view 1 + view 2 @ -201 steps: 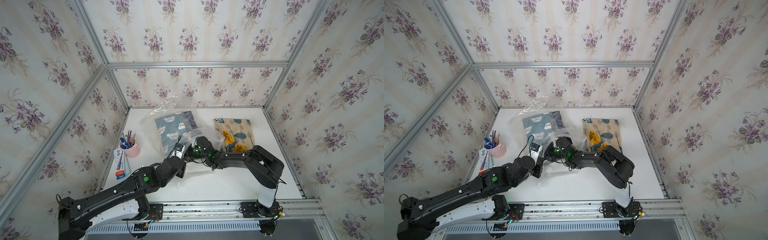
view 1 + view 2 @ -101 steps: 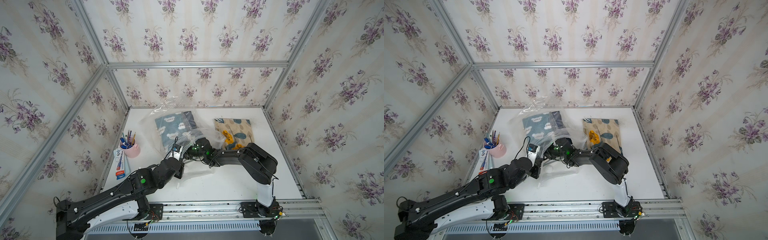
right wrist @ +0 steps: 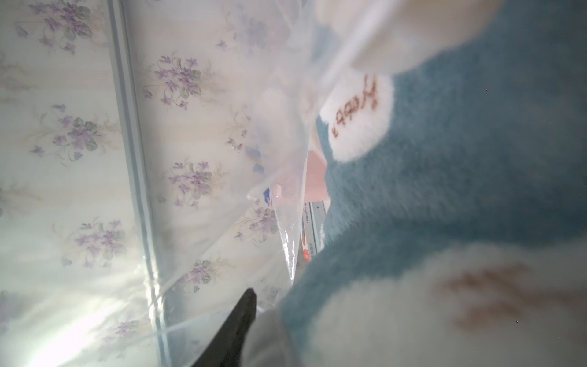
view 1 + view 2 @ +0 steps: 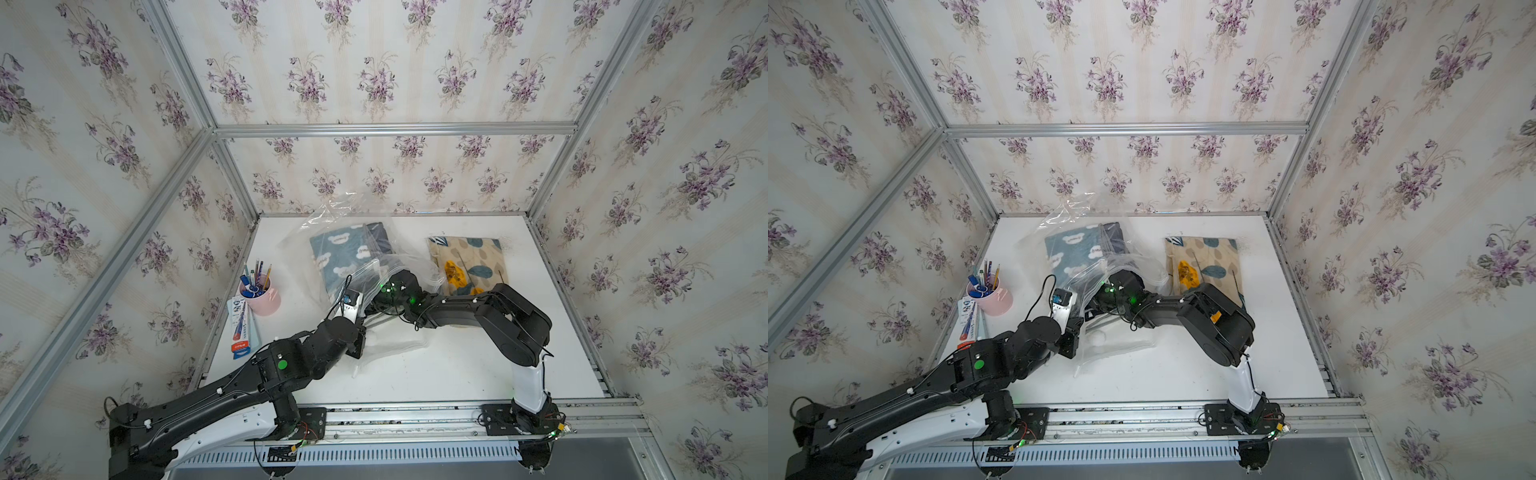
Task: Take the blanket out of the vacuum bag
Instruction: Take out the blanket from the vacuum bag.
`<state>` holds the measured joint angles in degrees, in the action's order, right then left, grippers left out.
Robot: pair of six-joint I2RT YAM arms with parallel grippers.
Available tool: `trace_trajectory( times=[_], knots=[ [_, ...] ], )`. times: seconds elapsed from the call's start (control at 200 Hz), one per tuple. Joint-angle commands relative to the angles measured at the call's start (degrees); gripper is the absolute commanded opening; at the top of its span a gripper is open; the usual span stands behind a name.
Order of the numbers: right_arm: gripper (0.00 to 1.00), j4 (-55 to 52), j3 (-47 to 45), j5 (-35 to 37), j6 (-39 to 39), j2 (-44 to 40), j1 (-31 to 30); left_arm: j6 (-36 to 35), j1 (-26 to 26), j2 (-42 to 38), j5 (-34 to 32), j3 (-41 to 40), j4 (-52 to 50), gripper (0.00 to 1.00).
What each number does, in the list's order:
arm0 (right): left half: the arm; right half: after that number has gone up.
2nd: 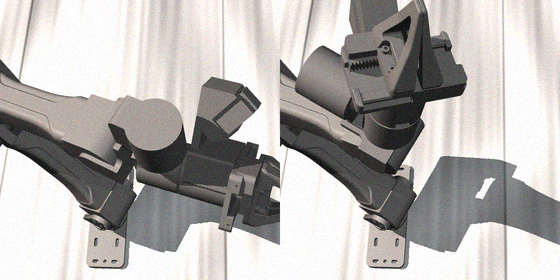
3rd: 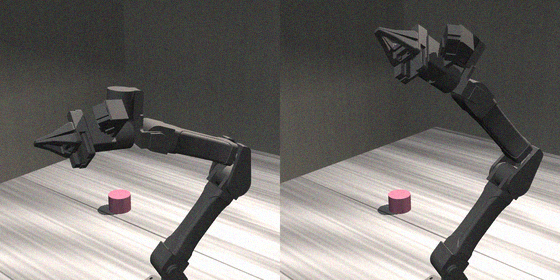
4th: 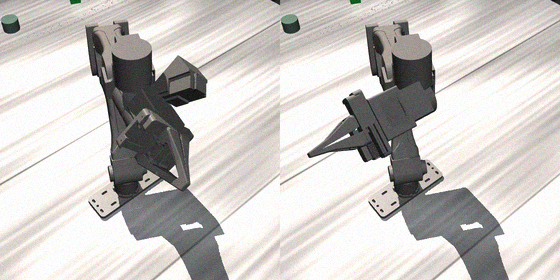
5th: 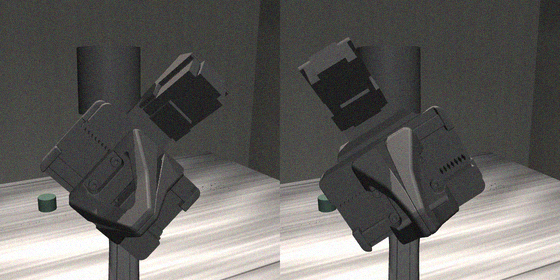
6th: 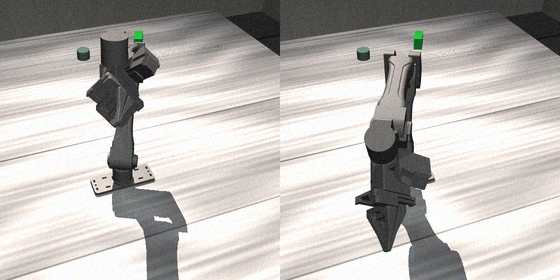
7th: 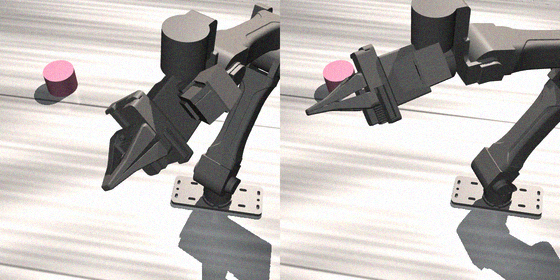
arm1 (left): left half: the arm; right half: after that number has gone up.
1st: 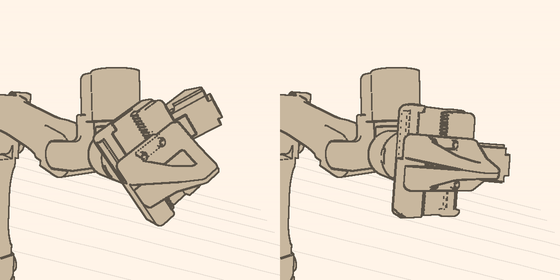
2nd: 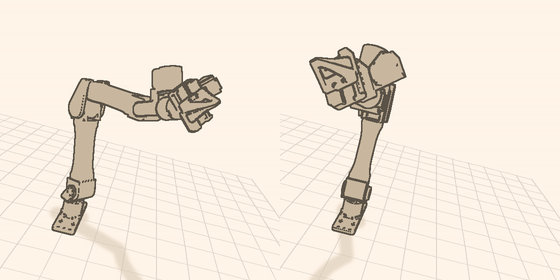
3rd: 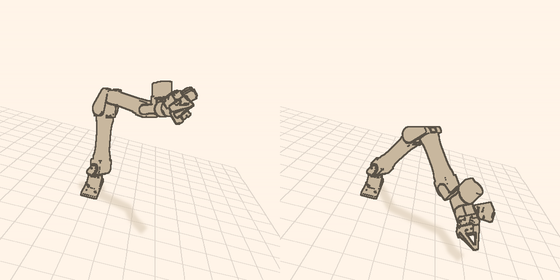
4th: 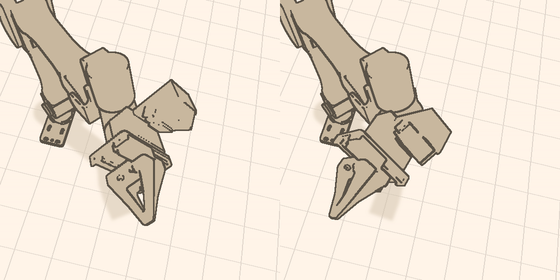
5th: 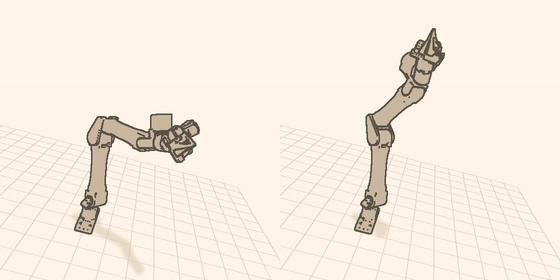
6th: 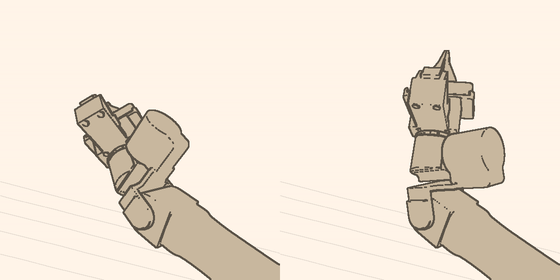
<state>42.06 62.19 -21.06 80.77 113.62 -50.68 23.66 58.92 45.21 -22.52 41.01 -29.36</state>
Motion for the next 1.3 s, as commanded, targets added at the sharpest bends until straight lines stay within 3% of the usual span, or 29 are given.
trace_trajectory(
  times=[0.0,0.105,0.29,0.375,0.554,0.654,1.294],
  knots=[
    [0.40,0.7,-0.3,2.9,0.6,-0.2,-0.4,0.3,0.0,-0.6,-0.8,-0.4,0.1,0.10],
    [0.39,0.8,0.7,2.7,1.4,1.9,-0.9,0.2,0.0,-0.5,-0.4,-0.9,0.7,0.10],
    [0.48,0.7,0.8,4.3,1.4,2.5,-0.9,0.3,0.0,0.3,-0.4,-0.6,-0.1,0.10],
    [0.39,1.0,0.7,4.0,1.2,2.3,-1.0,0.2,0.0,-0.1,-0.6,-0.6,-0.2,0.10],
    [0.09,4.2,-1.7,2.9,1.6,0.4,-1.0,-0.2,0.0,-0.7,-0.9,-0.2,-0.3,0.10],
    [0.02,4.7,-2.8,2.8,1.2,-1.8,-1.0,-0.3,0.0,-0.5,-1.0,0.3,-0.6,0.10],
    [0.00,4.2,-11.1,1.7,-1.0,-12.7,-0.8,-0.7,0.0,0.1,-2.5,2.1,-0.6,0.09]
  ],
)
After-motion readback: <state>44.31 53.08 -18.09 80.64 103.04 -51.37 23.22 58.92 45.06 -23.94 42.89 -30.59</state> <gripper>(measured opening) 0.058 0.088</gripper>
